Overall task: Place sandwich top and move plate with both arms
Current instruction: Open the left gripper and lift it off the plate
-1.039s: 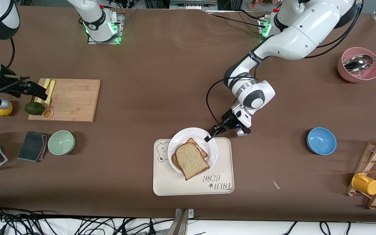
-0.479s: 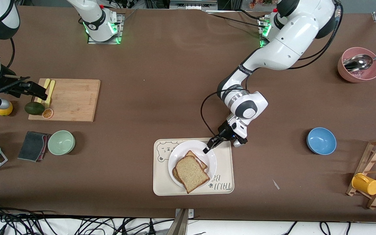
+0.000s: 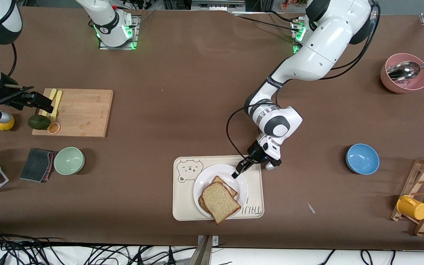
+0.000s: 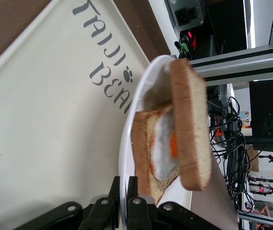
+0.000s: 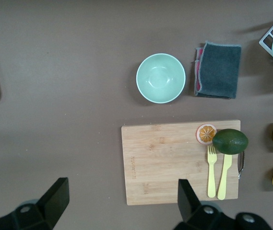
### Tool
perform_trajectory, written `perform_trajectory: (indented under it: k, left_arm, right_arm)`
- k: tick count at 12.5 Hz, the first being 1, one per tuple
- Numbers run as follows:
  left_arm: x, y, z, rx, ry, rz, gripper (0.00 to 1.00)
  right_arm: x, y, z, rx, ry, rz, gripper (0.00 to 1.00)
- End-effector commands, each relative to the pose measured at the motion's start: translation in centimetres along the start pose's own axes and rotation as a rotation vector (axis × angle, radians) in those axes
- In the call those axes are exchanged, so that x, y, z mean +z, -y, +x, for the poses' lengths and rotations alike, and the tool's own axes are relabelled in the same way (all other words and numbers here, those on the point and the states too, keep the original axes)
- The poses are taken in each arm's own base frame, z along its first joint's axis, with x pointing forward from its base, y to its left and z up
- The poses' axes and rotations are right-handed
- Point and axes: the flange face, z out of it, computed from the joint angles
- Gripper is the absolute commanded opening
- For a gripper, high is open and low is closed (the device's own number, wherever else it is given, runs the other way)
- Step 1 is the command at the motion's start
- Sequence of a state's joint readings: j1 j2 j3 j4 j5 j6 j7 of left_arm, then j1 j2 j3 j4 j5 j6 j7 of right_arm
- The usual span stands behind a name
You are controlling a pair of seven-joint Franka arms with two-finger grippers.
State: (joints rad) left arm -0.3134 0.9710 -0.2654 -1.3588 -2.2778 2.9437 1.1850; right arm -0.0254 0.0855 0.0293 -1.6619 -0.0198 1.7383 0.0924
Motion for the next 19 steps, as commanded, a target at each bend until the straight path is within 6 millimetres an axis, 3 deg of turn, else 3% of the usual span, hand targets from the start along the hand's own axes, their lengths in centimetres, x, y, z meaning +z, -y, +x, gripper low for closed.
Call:
perform_trajectory:
  k: [1,4,5,8,13,19]
  left_arm:
    - [-0.2,-1.8,1.1,-0.001,-0.026,-0.022,0.47]
    - [-0.6,-2.0,1.0,0.004,-0.023,-0.019,0.92]
    - [-0.7,-1.5,0.8,0.003,-0.02,-0.008,0.99]
    - [-2.1,-1.3,0.1,0.007,-0.027,0.059,0.99]
    - [-4.8,-4.7,-0.7,0.0,-0.078,0.143,0.99]
    - [-6.3,-6.9,1.5,0.008,-0.129,0.136,0.99]
  right_arm:
    - [-0.5,-0.1,-0.1,-0.015,-0.005,0.017,1.0]
    - [-0.5,-0.1,-0.1,-0.015,-0.006,0.017,1.0]
    - [-0.5,-0.1,-0.1,-0.015,-0.006,0.015,1.0]
    - [-0.5,-0.1,0.0,-0.014,-0.006,0.017,1.0]
    - [-0.5,-0.1,0.0,-0.014,-0.007,0.011,1.0]
    - [-0.5,-0.1,0.0,-0.014,-0.006,0.015,1.0]
